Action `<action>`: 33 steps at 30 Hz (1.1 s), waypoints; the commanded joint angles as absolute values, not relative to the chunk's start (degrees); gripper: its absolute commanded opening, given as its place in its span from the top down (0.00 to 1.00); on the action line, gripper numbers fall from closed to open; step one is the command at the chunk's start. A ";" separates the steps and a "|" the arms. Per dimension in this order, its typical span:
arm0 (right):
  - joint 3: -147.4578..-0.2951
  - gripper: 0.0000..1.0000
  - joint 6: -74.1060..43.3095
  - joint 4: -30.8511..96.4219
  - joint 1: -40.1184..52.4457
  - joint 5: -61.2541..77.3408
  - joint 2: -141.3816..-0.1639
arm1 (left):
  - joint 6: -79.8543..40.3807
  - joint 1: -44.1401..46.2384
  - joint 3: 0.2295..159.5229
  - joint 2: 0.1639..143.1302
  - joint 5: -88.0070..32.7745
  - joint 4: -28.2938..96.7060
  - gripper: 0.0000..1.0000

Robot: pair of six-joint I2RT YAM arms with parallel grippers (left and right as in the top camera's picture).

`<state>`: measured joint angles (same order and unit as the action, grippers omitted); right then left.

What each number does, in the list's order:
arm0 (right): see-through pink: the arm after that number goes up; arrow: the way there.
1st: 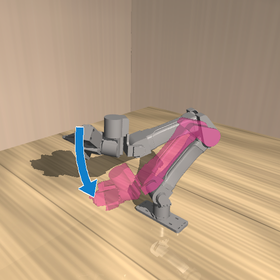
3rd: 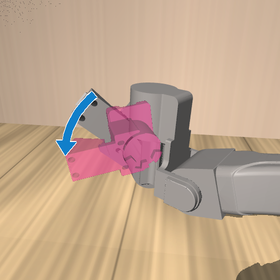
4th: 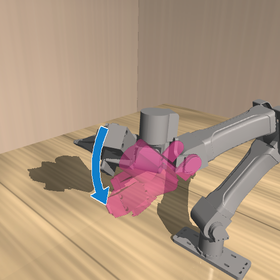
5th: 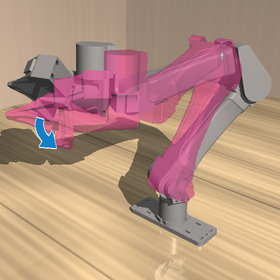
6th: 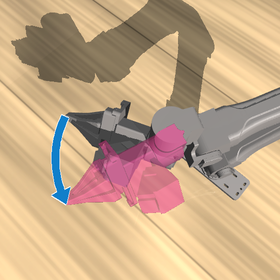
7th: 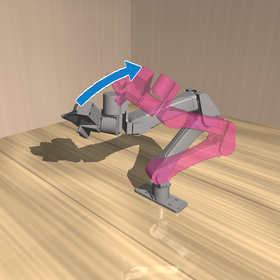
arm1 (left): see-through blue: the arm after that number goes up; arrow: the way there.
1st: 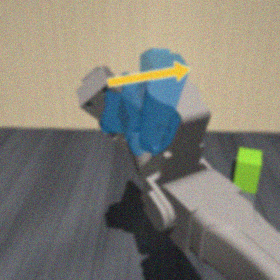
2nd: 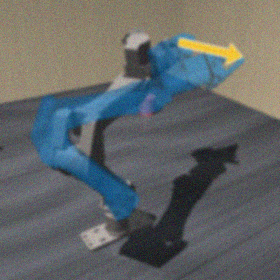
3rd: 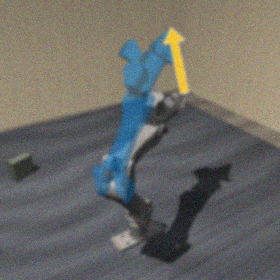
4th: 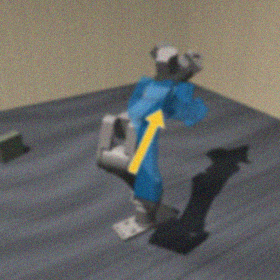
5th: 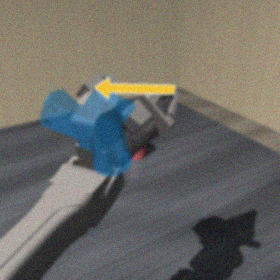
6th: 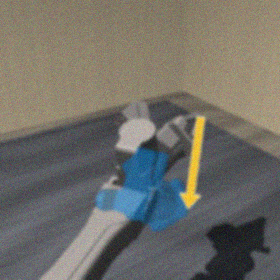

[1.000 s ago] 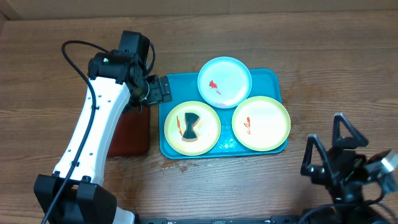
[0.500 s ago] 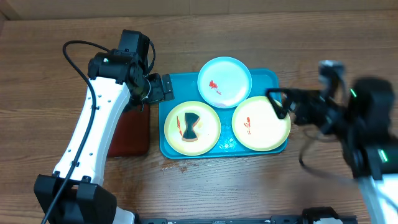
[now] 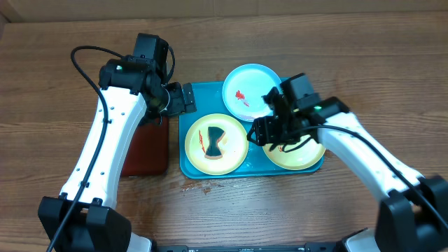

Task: Clean dirty plates on tray and stack at the side
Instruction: 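Reach the right gripper to the rim of the left yellow plate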

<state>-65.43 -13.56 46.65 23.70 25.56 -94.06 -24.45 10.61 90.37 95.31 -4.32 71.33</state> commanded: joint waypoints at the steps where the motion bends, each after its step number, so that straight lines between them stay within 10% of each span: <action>1: -68.82 0.36 -12.91 45.98 25.10 22.04 -96.38 | -24.25 10.52 90.48 95.68 -4.97 71.29 0.00; 7: -76.95 0.24 -9.91 56.62 25.34 21.69 -102.35 | -24.29 10.52 90.48 95.81 -4.99 70.46 0.00; 9: -79.26 0.00 -9.82 58.24 25.41 20.78 -103.33 | -24.47 10.52 90.48 95.90 -4.99 70.24 0.01; 15: -78.48 0.00 -8.51 50.06 25.96 20.56 -103.22 | -24.45 10.52 90.48 95.90 -5.08 70.61 0.00; 25: -77.91 0.36 -5.67 46.59 27.73 15.53 -104.55 | -24.47 10.52 90.26 95.92 -6.39 70.54 0.16; 33: -77.19 0.41 -5.50 45.52 30.37 11.99 -108.75 | -24.45 11.33 87.57 96.01 -10.61 67.20 0.12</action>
